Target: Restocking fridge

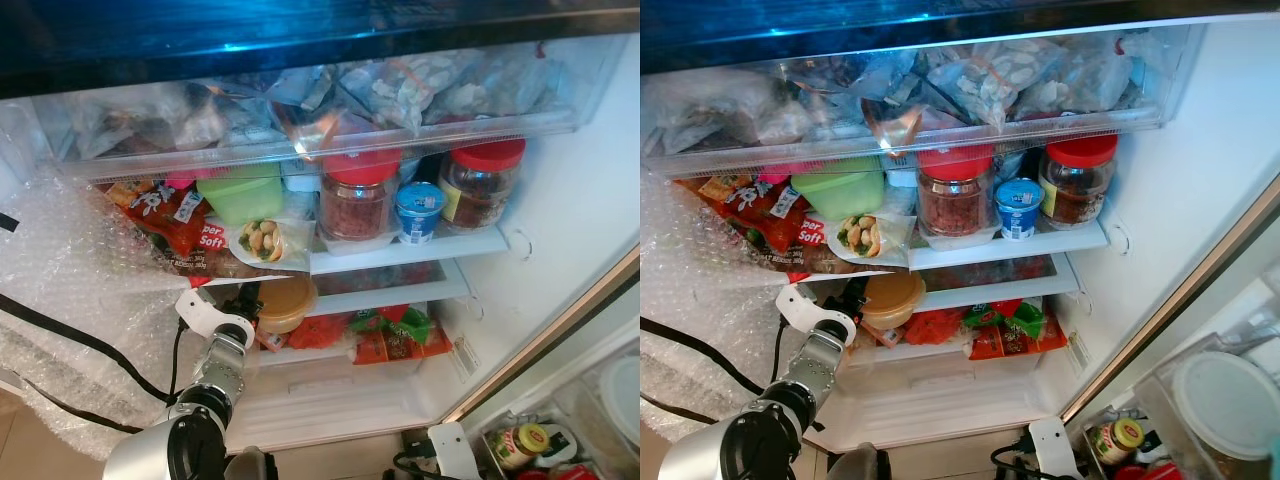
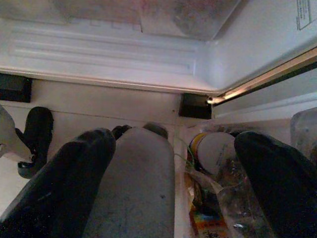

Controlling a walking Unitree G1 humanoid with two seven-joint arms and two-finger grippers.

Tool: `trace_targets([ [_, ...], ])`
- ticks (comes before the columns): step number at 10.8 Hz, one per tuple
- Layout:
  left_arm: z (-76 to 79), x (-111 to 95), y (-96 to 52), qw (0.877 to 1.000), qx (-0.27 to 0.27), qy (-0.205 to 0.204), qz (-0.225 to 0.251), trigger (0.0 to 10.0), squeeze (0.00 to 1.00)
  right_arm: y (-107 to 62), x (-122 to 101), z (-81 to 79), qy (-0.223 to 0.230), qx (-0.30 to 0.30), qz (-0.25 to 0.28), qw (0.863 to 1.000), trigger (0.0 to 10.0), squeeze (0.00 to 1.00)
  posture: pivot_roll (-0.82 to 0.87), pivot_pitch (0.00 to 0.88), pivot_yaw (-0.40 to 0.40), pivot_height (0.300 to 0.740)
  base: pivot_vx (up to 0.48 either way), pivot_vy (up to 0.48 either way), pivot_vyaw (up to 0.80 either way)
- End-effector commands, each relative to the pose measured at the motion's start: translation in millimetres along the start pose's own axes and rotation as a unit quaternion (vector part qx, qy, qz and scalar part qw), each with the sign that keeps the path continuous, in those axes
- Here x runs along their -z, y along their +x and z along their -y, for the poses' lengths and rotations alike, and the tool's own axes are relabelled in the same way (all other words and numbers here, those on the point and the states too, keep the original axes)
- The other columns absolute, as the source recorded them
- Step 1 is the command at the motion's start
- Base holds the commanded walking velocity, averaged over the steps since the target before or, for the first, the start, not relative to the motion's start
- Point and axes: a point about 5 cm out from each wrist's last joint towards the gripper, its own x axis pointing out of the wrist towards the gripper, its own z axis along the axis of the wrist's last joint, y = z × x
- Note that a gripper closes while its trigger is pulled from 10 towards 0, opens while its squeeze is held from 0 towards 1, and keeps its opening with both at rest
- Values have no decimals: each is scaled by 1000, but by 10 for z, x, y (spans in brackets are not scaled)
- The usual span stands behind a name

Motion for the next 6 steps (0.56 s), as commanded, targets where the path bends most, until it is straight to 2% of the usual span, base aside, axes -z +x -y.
trace_targets([
  [1,-51,20,-16,1000,-16,15,-11,10000,0,-77,298,-23,1,-3,-49,999,10000,0,-138,113,35,670,0,0,0],
  [4,-45,58,-9,999,-21,29,-37,10000,0,-85,322,-47,-3,-6,-50,999,10000,0,-145,112,38,670,0,0,0],
  [6,-28,30,8,999,-23,10,-31,10000,0,-86,324,-60,-4,-7,-48,999,10000,0,-142,109,39,670,0,0,0],
])
